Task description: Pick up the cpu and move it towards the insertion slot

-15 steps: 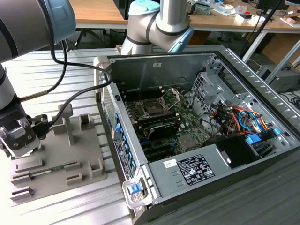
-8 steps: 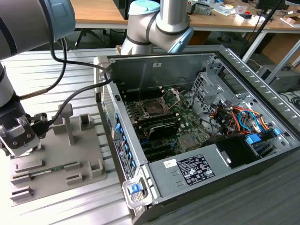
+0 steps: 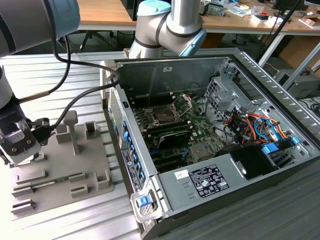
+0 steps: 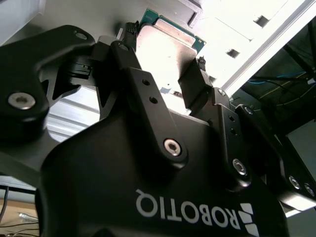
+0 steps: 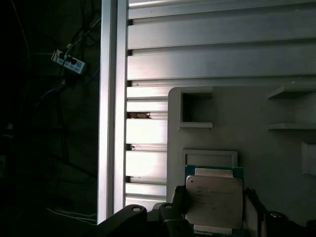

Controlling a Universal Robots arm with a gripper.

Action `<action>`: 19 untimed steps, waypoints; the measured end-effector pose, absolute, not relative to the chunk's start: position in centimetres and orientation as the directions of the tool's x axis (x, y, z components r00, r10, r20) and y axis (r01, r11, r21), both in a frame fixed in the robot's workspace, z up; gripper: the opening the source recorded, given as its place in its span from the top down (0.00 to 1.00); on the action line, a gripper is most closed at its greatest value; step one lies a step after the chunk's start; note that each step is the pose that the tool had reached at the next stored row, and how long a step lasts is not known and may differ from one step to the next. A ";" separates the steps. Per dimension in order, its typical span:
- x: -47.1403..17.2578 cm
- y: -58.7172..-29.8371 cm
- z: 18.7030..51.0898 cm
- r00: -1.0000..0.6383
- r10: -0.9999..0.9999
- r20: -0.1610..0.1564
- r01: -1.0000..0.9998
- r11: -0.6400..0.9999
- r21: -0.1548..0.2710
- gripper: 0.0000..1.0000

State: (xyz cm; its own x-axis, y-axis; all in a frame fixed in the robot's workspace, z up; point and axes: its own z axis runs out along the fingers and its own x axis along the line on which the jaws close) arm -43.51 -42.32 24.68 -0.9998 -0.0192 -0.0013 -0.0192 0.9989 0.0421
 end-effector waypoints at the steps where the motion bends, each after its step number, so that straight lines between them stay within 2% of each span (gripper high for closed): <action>1: -43.5 -42.3 24.8 -1.000 -0.019 -0.001 -0.019 0.999 0.042 0.45; 19: -43.5 -42.3 25.6 -1.000 -0.019 -0.001 -0.019 0.999 0.044 0.45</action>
